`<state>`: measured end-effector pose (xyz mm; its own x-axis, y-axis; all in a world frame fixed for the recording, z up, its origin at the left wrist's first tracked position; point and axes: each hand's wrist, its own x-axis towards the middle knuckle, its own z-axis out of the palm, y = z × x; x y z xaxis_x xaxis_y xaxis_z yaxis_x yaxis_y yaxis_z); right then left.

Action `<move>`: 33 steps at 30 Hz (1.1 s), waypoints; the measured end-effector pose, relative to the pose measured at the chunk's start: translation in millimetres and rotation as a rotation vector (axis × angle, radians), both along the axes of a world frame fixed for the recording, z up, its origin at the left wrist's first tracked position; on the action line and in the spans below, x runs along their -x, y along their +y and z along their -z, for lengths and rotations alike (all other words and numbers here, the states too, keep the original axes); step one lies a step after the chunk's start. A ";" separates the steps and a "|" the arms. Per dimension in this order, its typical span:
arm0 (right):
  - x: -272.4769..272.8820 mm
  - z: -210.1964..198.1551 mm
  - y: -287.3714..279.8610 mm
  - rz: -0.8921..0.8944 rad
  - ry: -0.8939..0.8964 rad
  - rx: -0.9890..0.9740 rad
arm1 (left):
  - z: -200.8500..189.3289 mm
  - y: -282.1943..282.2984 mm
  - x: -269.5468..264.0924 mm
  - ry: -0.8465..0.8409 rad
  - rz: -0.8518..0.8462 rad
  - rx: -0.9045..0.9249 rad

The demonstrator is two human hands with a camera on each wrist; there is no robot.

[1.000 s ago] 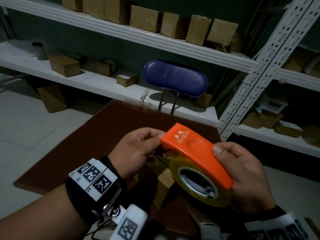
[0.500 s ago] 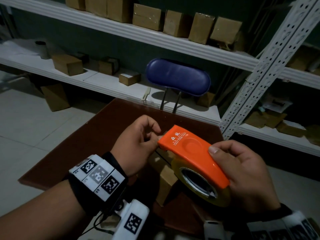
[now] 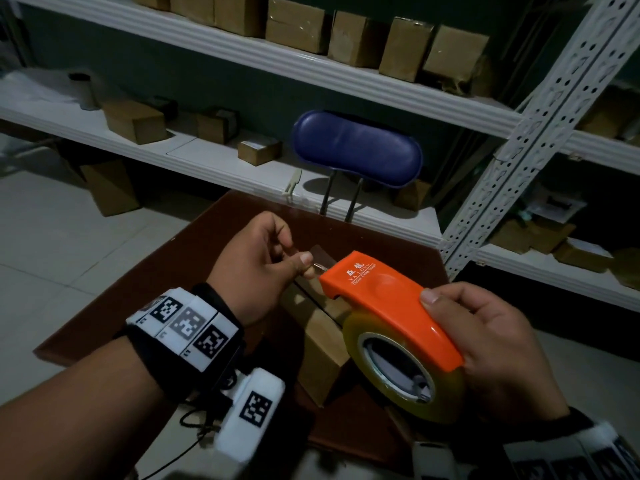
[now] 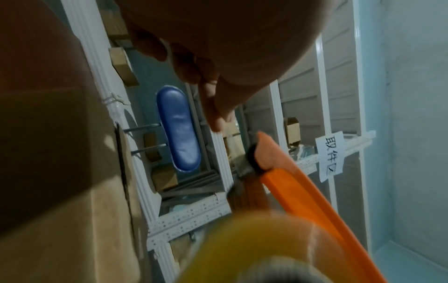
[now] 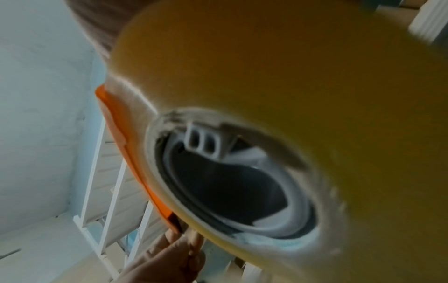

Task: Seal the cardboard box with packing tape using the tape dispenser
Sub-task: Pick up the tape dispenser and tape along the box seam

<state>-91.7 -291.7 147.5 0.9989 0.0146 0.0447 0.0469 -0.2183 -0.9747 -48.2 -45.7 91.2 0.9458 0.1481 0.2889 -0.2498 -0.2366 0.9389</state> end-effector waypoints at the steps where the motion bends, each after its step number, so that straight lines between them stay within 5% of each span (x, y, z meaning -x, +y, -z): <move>1: -0.7 0.6 -2.7 0.007 -0.002 0.017 | -0.4 5.5 -2.6 0.014 -0.021 0.014; 5: -3.0 3.9 -14.3 0.028 0.008 0.072 | -2.6 24.3 -8.3 0.076 -0.133 0.068; 33: -5.7 13.6 -11.7 -0.063 0.102 0.158 | 28.2 23.8 -34.9 0.286 -0.232 0.082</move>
